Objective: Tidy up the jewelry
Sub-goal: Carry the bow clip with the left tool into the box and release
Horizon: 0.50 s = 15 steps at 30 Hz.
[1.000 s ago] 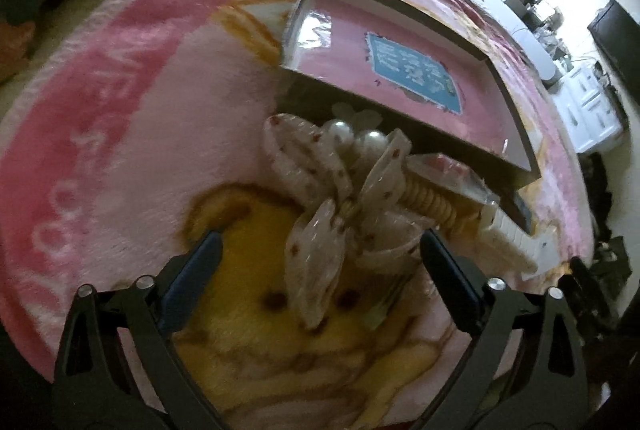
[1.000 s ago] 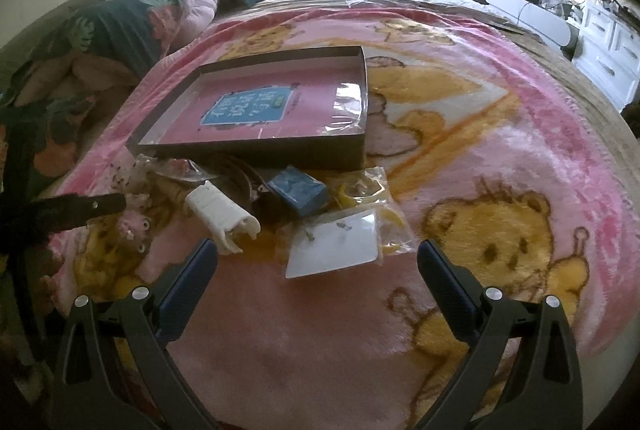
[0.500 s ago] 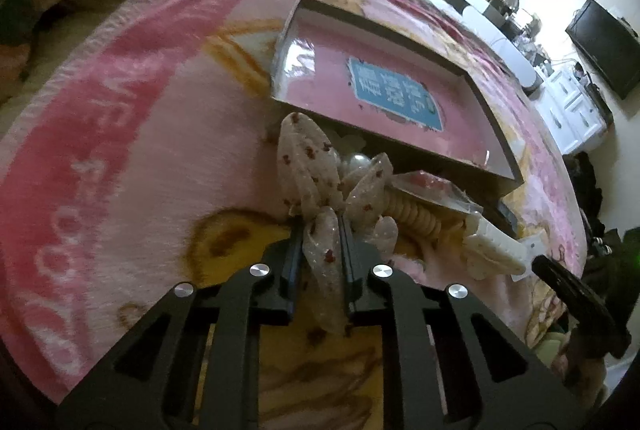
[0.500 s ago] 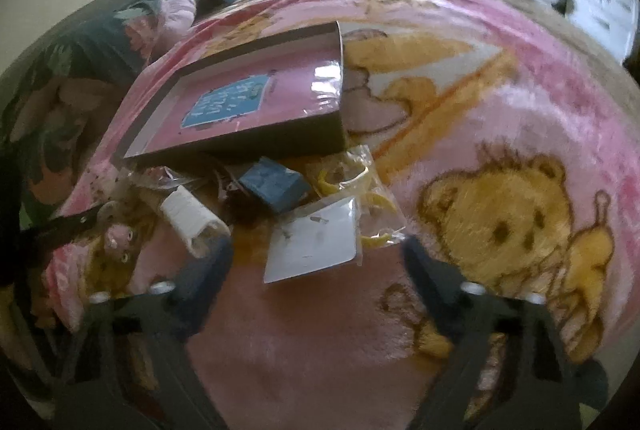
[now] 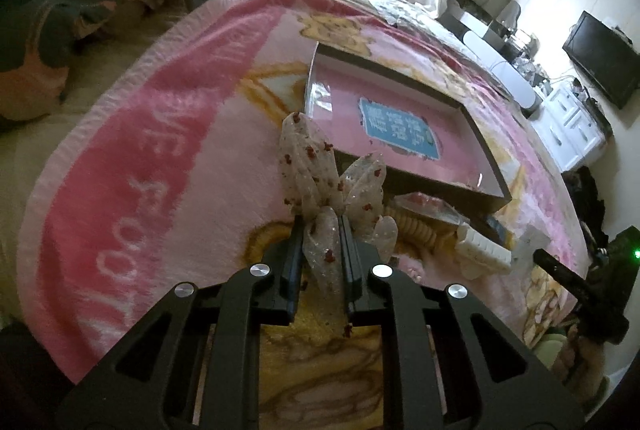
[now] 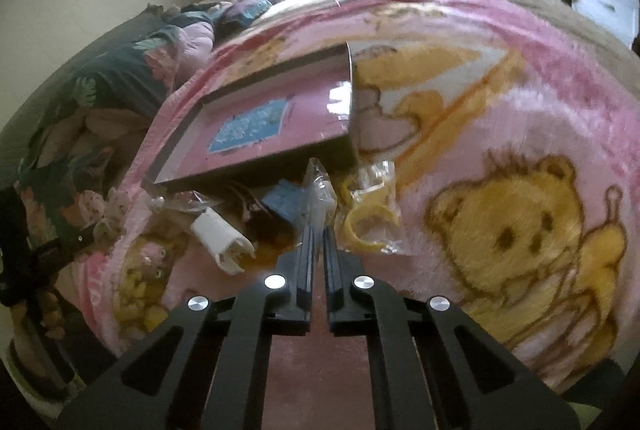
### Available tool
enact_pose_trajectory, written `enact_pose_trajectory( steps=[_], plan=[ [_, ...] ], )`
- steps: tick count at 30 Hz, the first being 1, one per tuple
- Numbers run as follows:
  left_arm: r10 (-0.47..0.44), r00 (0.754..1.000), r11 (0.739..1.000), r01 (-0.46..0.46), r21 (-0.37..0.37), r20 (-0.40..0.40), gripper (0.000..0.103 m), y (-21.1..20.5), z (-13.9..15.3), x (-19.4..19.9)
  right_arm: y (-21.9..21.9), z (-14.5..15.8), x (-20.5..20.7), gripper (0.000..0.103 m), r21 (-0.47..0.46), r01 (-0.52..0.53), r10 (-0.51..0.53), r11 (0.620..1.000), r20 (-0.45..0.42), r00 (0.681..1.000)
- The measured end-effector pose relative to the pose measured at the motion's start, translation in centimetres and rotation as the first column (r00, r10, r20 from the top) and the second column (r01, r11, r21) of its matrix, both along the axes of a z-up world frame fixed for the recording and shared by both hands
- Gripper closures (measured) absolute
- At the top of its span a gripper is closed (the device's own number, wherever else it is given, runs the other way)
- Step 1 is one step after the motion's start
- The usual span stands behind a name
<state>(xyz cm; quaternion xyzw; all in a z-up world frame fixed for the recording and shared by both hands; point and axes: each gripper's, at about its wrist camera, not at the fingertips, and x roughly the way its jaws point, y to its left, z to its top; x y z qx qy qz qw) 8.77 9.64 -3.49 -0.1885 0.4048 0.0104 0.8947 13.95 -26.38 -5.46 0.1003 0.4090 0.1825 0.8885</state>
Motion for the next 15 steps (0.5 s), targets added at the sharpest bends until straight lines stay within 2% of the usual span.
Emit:
enact_pose_trajectory(
  steps=[7,15],
  plan=[
    [-0.017,0.999,0.999,0.015,0.031,0.043,0.094,-0.3,2.1,0.6,-0.2,3.0,0.5,0.099,-0.035,-0.003,0.006,0.999,0.089,0.996],
    [-0.053,0.996,0.996,0.048,0.077,0.075,0.094,-1.8,3.8,3.9,1.4,6.3,3.8,0.099,-0.061,-0.035,0.045,0.998,0.162,0.986]
  ],
)
